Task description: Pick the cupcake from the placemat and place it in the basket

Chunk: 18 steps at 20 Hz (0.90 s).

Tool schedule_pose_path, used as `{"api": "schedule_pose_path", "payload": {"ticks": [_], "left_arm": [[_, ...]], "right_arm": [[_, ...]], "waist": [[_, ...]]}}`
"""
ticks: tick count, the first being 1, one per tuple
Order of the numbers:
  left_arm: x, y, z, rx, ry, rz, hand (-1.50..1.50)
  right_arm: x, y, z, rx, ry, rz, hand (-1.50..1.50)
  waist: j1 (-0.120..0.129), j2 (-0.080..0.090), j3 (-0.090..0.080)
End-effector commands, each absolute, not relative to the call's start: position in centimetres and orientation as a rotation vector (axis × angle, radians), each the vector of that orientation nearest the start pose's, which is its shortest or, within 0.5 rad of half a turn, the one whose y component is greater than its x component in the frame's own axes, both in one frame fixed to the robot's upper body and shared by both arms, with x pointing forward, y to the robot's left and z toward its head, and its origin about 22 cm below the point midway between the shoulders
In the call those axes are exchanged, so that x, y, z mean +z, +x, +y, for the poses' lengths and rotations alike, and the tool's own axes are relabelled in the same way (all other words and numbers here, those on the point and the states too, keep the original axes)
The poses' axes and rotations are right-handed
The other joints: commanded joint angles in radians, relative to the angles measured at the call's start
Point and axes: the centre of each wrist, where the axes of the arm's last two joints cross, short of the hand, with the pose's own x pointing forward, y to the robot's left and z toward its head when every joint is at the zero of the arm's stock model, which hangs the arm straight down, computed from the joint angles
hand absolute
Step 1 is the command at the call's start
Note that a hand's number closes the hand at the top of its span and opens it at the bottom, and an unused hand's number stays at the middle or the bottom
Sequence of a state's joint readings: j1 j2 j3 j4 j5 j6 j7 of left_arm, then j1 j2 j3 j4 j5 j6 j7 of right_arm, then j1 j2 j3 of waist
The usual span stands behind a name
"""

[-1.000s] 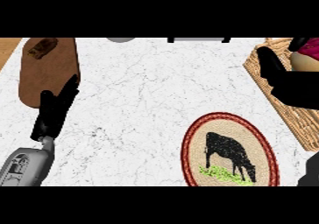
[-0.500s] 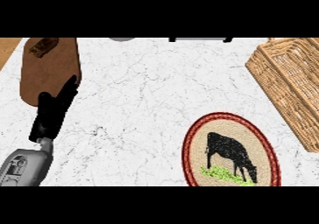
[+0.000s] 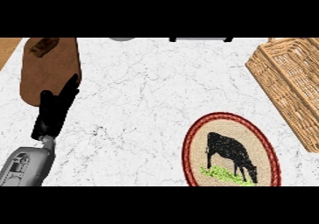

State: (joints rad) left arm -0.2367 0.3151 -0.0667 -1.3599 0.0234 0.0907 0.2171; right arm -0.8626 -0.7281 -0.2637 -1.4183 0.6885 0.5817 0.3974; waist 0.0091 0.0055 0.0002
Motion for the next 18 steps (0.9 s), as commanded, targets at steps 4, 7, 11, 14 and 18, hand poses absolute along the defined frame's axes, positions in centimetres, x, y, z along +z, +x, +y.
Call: {"api": "schedule_pose_path", "payload": {"ticks": [4, 7, 11, 14, 18], "left_arm": [[2.8, 29.9, 27.6, -0.214, 0.263, -1.358, 0.00], [2.3, 30.1, 26.4, -0.195, 0.258, -1.353, 0.00], [1.7, 29.2, 26.8, -0.204, 0.252, -1.353, 0.00], [1.9, 30.1, 26.3, -0.221, 0.236, -1.363, 0.00], [1.7, 29.6, 27.6, -0.228, 0.244, -1.373, 0.00]], "right_arm": [[30.2, 35.2, -40.5, 0.831, -1.136, -1.370, 1.50], [27.4, 35.9, -41.2, 0.846, -1.119, -1.361, 1.50], [28.1, 37.4, -41.9, 0.874, -1.121, -1.340, 1.50], [24.8, 38.8, -41.8, 0.867, -1.075, -1.327, 1.50], [21.6, 37.4, -46.0, 0.715, -0.955, -1.273, 1.50]], "waist": [[0.002, -0.001, 0.000], [0.001, -0.002, 0.000], [0.008, -0.001, 0.000], [0.008, 0.000, 0.000], [0.011, 0.004, 0.001]]}}
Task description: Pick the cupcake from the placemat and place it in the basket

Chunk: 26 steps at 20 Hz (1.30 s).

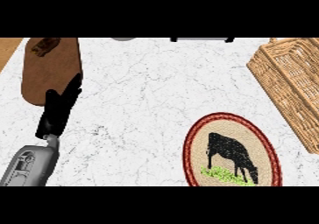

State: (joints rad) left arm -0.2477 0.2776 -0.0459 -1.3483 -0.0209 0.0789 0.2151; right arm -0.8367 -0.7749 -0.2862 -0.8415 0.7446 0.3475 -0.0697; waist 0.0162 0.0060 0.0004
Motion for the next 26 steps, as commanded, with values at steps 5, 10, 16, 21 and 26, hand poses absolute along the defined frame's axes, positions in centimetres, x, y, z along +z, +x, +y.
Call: {"api": "schedule_pose_path", "payload": {"ticks": [5, 10, 16, 21, 26], "left_arm": [[3.5, 30.3, 28.0, -0.217, 0.247, -1.363, 0.00], [1.3, 29.6, 28.6, -0.229, 0.262, -1.358, 0.00], [2.6, 29.3, 28.3, -0.221, 0.269, -1.364, 0.00], [0.4, 28.8, 26.9, -0.220, 0.250, -1.357, 0.00], [1.9, 29.8, 28.3, -0.220, 0.259, -1.370, 0.00]], "right_arm": [[19.7, 38.7, -45.1, 0.664, -0.858, -1.343, -1.50], [22.5, 38.9, -45.0, 0.507, -0.879, -1.496, -1.50], [21.4, 36.9, -48.4, 0.228, -0.985, -1.579, -1.50], [22.6, 34.1, -52.4, 0.089, -1.013, -1.501, -1.50], [22.5, 28.4, -58.1, -0.030, -0.938, -1.478, -1.50]], "waist": [[0.003, 0.001, 0.000], [-0.003, -0.001, 0.000], [0.003, 0.000, 0.001], [-0.005, 0.001, 0.000], [-0.006, 0.004, 0.002]]}}
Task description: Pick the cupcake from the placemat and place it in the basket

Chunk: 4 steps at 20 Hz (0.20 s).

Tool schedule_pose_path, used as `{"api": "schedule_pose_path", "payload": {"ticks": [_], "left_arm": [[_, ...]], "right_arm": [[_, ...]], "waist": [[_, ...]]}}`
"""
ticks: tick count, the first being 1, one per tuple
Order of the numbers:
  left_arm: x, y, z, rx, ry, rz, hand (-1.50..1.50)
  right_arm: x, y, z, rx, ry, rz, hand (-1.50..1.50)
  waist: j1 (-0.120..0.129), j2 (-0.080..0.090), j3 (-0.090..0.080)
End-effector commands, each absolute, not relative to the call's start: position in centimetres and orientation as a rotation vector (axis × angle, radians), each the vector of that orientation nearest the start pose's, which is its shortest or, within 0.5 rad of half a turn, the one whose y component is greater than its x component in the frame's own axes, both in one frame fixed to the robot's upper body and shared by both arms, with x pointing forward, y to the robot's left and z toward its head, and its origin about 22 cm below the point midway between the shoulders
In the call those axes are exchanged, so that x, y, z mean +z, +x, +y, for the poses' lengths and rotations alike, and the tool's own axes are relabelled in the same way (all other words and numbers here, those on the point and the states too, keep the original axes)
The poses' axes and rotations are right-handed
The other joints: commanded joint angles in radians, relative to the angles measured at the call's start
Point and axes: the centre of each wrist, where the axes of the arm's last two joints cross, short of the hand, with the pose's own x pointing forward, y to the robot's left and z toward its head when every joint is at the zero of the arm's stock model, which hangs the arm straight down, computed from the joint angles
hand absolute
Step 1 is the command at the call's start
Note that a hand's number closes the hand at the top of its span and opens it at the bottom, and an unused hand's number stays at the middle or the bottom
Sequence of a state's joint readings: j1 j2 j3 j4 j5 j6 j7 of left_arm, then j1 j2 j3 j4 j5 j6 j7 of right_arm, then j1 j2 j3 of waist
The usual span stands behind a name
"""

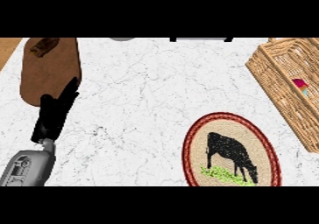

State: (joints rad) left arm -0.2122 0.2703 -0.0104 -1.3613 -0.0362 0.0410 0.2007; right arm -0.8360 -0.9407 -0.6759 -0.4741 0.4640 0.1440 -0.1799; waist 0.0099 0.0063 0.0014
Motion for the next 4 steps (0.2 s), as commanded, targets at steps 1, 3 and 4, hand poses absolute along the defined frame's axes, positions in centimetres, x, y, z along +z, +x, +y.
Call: {"api": "schedule_pose_path", "payload": {"ticks": [1, 3, 4], "left_arm": [[2.5, 29.6, 28.2, -0.214, 0.251, -1.357, 0.00], [2.2, 29.1, 27.6, -0.222, 0.253, -1.358, 0.00], [2.4, 30.0, 28.0, -0.206, 0.250, -1.363, 0.00]], "right_arm": [[23.1, 27.8, -58.6, -0.065, -0.957, -1.495, -1.50], [22.2, 24.9, -60.6, -0.051, -0.954, -1.502, -1.50], [21.5, 23.3, -61.5, -0.049, -0.929, -1.489, -1.50]], "waist": [[0.005, 0.003, 0.001], [0.005, 0.004, 0.003], [-0.010, 0.003, 0.002]]}}
